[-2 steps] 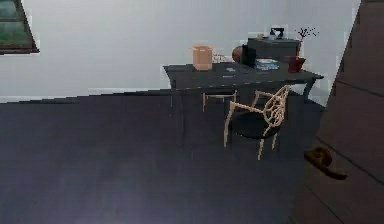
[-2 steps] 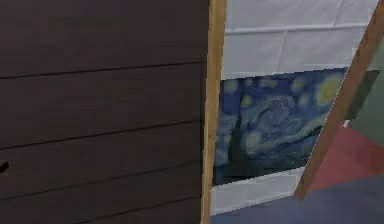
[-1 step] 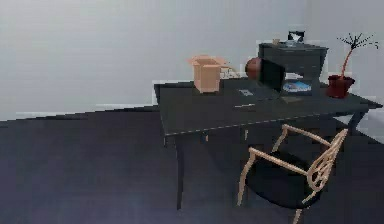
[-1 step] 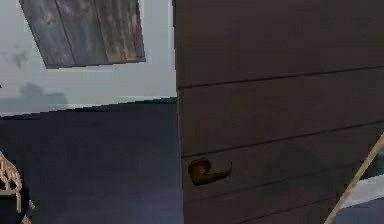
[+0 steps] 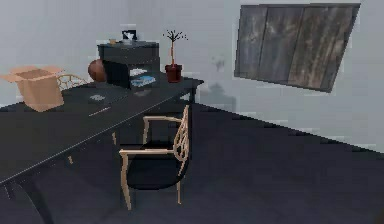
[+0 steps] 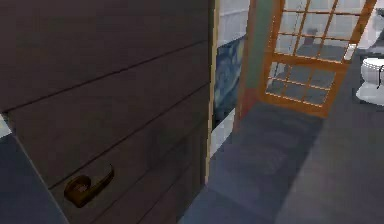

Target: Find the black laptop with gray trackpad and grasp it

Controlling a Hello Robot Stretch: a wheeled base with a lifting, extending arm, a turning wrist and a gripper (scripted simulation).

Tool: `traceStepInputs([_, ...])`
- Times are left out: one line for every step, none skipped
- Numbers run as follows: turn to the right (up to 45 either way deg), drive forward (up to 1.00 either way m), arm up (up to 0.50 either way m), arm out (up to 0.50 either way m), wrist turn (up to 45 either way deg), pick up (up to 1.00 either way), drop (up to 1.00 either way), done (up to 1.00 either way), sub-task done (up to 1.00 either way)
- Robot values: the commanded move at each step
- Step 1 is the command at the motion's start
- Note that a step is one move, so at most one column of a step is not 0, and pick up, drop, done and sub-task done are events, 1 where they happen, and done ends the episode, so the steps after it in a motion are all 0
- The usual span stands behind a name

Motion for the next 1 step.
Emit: traceStepInputs([0.0, 0.85, 0.0, 0.0, 0.0, 0.0, 0.0, 0.0, 0.0])
